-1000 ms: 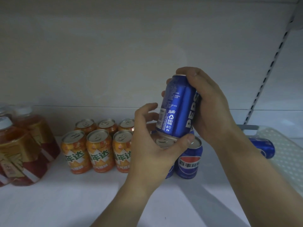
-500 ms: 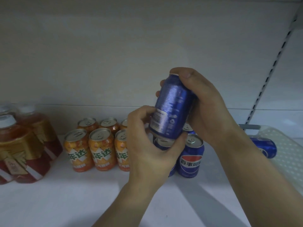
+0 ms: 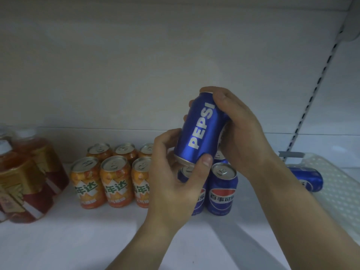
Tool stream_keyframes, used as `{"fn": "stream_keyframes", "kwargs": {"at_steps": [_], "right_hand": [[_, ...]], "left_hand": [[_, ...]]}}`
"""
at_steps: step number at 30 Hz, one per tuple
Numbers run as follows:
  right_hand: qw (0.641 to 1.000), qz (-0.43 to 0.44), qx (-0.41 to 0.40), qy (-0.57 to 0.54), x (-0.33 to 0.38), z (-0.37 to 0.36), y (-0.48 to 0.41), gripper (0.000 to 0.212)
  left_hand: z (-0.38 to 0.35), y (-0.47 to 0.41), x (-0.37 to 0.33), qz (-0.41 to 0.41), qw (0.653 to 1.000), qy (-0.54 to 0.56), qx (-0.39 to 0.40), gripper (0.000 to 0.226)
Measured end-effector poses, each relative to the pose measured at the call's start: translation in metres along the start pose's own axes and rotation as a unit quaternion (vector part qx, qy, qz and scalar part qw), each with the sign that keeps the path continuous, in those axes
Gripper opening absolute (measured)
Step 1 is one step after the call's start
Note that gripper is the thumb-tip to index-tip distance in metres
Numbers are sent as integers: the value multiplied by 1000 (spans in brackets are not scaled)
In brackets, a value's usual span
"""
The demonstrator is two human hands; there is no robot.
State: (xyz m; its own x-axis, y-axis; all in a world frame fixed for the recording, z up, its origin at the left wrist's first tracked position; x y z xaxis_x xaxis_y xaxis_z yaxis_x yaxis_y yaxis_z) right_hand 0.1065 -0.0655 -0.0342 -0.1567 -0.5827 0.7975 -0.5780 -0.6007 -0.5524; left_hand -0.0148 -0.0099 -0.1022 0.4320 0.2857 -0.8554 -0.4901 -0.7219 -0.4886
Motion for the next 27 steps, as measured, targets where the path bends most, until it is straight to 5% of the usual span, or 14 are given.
{"fn": "stream_keyframes", "kwargs": {"at_steps": [8,15,20,27], "right_hand": [[1000,6,6,-15,-5,6,-1,27],[998,23,43,-30,-5,4,-2,32],[998,32,41,-26,-6,7,-2,29],[999,27,30,-27,-4,7,-2,39]], "left_hand": [[-5,-1,-1,36,999,-12,3,78],[3,-5,-1,99,991,80,43,57],[-2,-4,-4,108,993,-7,37,83],[5,-8,-4,120,992,14,42,55]]}}
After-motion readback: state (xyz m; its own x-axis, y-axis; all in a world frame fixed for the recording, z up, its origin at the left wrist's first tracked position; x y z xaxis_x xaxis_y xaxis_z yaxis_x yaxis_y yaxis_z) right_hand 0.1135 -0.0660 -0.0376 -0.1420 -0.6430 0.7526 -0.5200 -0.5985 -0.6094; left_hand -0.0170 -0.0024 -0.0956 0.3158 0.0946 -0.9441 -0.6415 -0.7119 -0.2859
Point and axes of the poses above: each hand's wrist, its own y-axis away from the middle knuckle, its own z-axis out of the back of the hand, x = y × z, the point moved 1 cm from there along -y, towards the middle knuckle, and after that the axes turned 10 degrees about z, right-handed, at the moved point
